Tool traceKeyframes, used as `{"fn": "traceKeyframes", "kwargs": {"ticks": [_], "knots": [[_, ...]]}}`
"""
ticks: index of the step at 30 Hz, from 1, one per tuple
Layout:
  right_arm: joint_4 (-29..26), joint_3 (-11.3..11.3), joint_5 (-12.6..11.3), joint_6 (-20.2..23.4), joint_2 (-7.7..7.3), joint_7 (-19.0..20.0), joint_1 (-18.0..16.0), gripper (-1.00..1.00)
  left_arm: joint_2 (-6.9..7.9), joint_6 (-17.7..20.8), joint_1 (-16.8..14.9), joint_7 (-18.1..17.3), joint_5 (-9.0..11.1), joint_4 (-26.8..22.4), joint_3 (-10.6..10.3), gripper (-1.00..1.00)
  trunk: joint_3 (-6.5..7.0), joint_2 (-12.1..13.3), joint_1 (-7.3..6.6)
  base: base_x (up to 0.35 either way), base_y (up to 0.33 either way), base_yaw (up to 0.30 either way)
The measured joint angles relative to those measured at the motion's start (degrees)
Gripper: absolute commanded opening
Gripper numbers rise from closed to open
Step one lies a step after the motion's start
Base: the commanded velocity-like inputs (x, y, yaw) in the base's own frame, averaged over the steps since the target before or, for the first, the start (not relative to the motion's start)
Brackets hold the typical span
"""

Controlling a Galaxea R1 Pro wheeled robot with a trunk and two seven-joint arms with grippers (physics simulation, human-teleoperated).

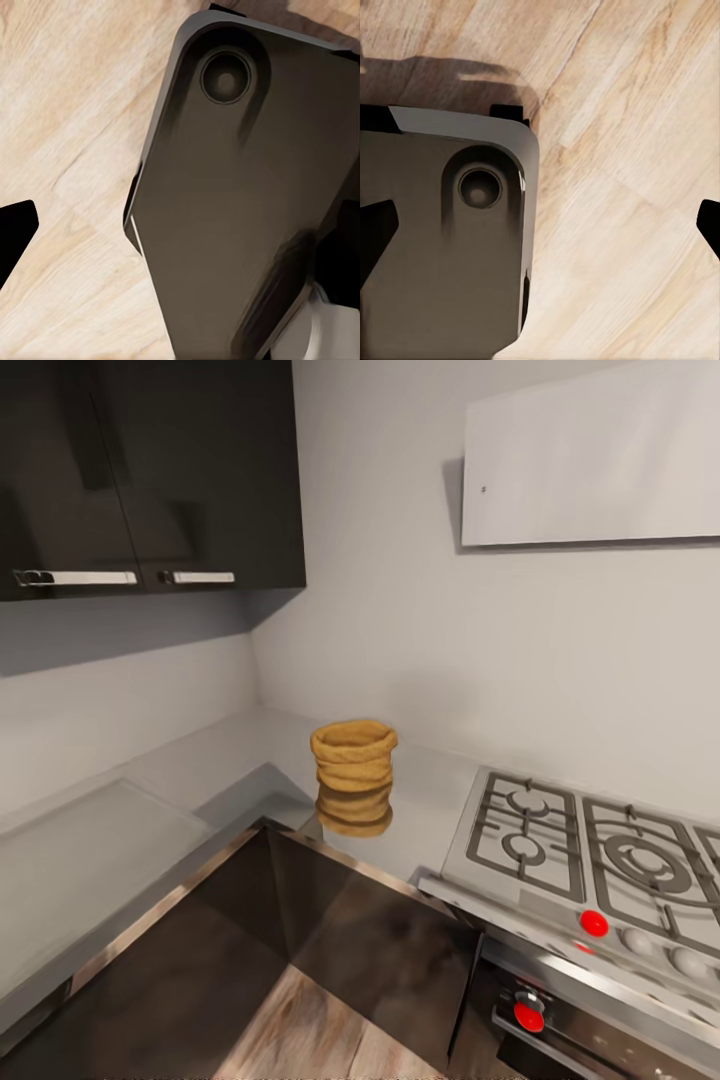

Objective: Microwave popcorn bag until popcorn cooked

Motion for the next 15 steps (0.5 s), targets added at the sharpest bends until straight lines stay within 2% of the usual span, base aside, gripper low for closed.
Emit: {"fn": "traceKeyframes", "kwargs": {"ticks": [15], "knots": [[0.04, 0.0, -0.09, -0.21, 0.0, 0.08, 0.0, 1.0, 0.0, 0.0, 0.0, -0.01, 0.03, 0.0, 0.02, 1.0, -1.4, 0.0, 0.0, 0.0, 0.0, 0.006]]}}
